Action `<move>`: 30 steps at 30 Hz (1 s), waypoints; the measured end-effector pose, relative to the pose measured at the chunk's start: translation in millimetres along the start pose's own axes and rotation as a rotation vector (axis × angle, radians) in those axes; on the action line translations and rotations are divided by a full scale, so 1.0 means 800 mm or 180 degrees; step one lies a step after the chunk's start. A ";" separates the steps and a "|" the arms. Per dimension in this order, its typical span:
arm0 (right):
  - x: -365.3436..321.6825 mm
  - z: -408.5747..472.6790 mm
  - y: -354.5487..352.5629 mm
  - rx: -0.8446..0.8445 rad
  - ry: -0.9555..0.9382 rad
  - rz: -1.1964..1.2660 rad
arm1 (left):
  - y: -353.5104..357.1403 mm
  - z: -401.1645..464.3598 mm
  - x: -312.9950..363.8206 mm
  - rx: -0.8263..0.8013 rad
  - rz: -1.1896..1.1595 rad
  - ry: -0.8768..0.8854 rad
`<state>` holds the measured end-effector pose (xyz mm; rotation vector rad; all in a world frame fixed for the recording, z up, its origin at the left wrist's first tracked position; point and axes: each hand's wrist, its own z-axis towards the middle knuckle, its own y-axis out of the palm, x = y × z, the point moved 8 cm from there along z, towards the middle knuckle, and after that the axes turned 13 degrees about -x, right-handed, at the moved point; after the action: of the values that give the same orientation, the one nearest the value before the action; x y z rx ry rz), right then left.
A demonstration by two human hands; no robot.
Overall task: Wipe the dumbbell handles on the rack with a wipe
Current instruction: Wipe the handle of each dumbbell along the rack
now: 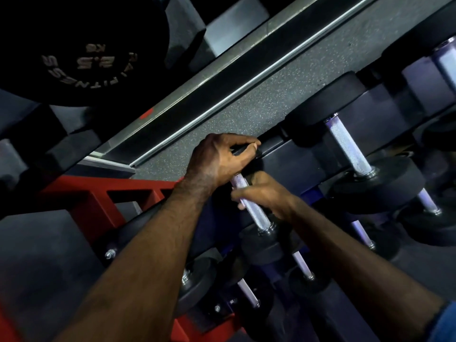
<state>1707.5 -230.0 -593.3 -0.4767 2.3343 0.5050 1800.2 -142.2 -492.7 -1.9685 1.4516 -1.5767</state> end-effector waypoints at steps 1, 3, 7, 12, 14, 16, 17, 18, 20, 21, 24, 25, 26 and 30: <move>0.013 -0.009 -0.001 0.0005 0.0094 -0.0255 | 0.000 0.000 0.000 0.0023 -0.0002 0.0010; 0.033 -0.018 0.000 0.0013 0.0241 -0.0385 | -0.001 -0.001 0.000 0.0060 -0.0004 0.0037; -0.001 0.010 -0.009 0.0288 -0.0152 -0.0286 | 0.000 0.000 -0.001 0.0039 0.0000 0.0021; 0.015 -0.001 -0.011 0.0062 0.0070 -0.0356 | 0.000 0.001 -0.001 0.0001 -0.0008 -0.0006; 0.039 -0.017 -0.004 -0.0232 0.0246 -0.0638 | -0.001 -0.002 -0.001 0.0055 -0.0030 0.0022; 0.035 -0.015 -0.005 -0.0254 0.0182 -0.0722 | 0.001 -0.003 0.001 0.0061 -0.0010 0.0024; 0.022 -0.007 -0.009 -0.0165 0.0063 -0.0710 | 0.001 -0.002 0.000 0.0061 -0.0022 0.0015; 0.005 0.000 -0.011 -0.0095 -0.0078 -0.0642 | 0.001 -0.002 0.000 0.0063 -0.0046 0.0006; -0.012 0.012 -0.015 -0.0007 -0.0185 -0.0542 | 0.000 -0.002 0.001 0.0048 -0.0057 -0.0019; -0.012 0.009 -0.016 -0.0020 -0.0143 -0.0567 | 0.000 -0.002 0.001 0.0026 -0.0044 -0.0020; 0.027 -0.012 -0.007 -0.0399 0.0219 -0.0880 | -0.001 -0.003 0.002 0.0041 -0.0031 -0.0030; 0.038 -0.021 -0.002 -0.0526 0.0296 -0.0916 | -0.002 -0.003 0.002 0.0051 -0.0036 -0.0028; 0.043 -0.023 -0.002 -0.0541 0.0308 -0.0904 | -0.001 -0.004 0.002 0.0066 -0.0050 -0.0027; 0.012 -0.006 -0.017 -0.0063 -0.0006 -0.0655 | -0.001 -0.003 0.001 0.0027 -0.0032 -0.0079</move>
<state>1704.6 -245.5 -599.9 -0.7164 2.2485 0.4300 1798.6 -141.4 -491.1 -1.9865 1.4256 -1.5545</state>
